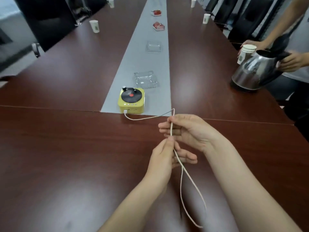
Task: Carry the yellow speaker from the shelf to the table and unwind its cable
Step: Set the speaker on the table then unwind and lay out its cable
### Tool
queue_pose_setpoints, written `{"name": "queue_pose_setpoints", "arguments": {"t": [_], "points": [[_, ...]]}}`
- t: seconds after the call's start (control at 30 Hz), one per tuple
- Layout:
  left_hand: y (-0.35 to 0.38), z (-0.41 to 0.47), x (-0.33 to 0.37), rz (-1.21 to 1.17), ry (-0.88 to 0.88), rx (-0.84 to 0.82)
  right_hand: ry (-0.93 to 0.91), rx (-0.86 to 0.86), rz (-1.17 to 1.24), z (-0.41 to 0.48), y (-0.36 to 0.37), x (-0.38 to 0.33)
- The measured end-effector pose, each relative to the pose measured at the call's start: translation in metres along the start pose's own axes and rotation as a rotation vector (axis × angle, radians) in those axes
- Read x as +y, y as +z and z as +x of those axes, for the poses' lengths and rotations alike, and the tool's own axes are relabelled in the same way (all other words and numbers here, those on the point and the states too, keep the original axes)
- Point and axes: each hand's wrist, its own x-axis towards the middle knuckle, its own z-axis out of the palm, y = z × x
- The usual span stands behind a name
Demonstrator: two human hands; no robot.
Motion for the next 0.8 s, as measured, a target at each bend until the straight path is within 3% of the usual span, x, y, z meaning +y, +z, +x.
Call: {"name": "queue_pose_setpoints", "arguments": {"t": [0.3, 0.6, 0.8], "points": [[-0.042, -0.084, 0.03, -0.079, -0.05, 0.096, -0.067, 0.025, 0.152, -0.008, 0.071, 0.013], [-0.083, -0.145, 0.026, 0.045, -0.1, 0.169, 0.044, 0.073, 0.247, -0.024, 0.107, 0.049], [-0.096, -0.166, 0.019, 0.157, -0.089, 0.208, 0.104, 0.048, 0.13, -0.046, 0.135, 0.079]]}}
